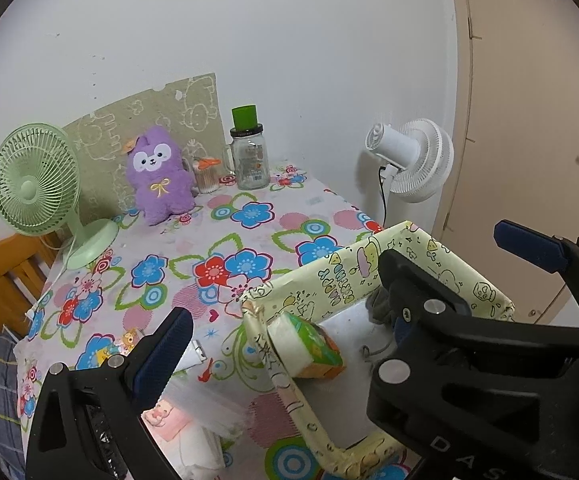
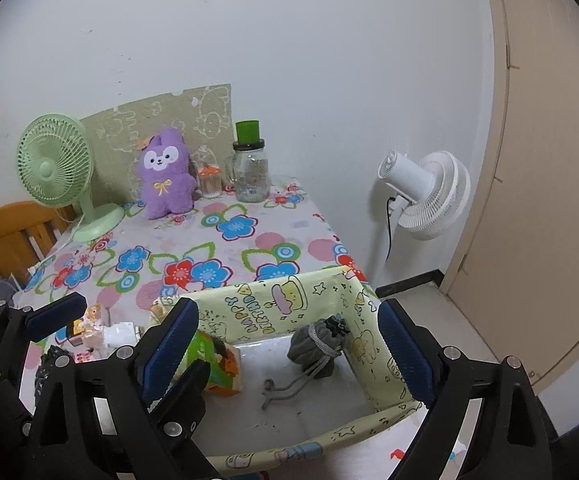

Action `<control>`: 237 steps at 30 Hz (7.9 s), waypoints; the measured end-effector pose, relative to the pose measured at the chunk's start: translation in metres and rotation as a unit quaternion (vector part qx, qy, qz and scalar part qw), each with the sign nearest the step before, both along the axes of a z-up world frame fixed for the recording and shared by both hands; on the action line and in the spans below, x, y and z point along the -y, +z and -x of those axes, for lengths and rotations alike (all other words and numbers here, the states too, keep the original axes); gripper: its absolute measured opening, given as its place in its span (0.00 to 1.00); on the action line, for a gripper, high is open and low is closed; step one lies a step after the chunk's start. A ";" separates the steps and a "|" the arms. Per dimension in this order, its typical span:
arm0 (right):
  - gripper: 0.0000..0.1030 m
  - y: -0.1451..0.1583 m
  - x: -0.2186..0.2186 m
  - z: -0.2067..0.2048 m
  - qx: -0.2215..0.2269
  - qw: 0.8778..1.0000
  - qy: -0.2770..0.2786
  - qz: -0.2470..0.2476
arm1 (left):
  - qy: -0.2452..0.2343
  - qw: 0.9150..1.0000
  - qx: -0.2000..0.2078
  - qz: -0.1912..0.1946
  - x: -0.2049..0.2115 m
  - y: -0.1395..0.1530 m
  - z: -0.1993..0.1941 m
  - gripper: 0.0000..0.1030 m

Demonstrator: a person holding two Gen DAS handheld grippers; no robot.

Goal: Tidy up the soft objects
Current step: 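Withdraw both grippers from the box back toward the item pile, then close the left gripper on the black folded umbrella, then grasp the clear plastic sleeve with the right gripper, then lift the black umbrella with the left gripper while the right gripper carries the plastic sleeve toward the box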

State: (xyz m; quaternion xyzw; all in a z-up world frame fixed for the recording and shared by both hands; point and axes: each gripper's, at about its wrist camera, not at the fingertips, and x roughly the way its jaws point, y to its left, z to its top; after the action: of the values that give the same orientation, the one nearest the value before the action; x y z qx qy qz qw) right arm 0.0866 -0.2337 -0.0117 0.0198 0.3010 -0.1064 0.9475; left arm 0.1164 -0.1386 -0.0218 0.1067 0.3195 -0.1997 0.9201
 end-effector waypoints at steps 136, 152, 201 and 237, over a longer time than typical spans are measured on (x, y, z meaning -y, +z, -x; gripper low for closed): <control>0.89 -0.134 -0.192 -0.088 -0.152 0.969 0.191 -0.038 | 0.170 0.977 -0.121 -0.036 -0.207 -0.120 -0.049 0.66; 0.61 -0.141 -0.201 -0.095 -0.167 0.964 0.201 -0.039 | 0.155 0.980 -0.116 -0.041 -0.205 -0.120 -0.050 0.56; 0.12 -0.085 -0.180 -0.040 -0.103 0.969 0.217 -0.046 | 0.125 0.990 -0.064 -0.015 -0.170 -0.073 -0.006 0.38; 0.12 -0.006 -0.135 0.016 -0.034 0.979 0.197 -0.037 | 0.107 0.994 0.013 -0.012 -0.127 -0.001 0.045 0.38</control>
State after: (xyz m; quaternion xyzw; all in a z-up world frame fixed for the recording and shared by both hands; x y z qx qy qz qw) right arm 0.0708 -0.0991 -0.0173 -0.0088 0.3349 0.0927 0.9376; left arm 0.0714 -0.0121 -0.0230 0.0852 0.3195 -0.0954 0.9389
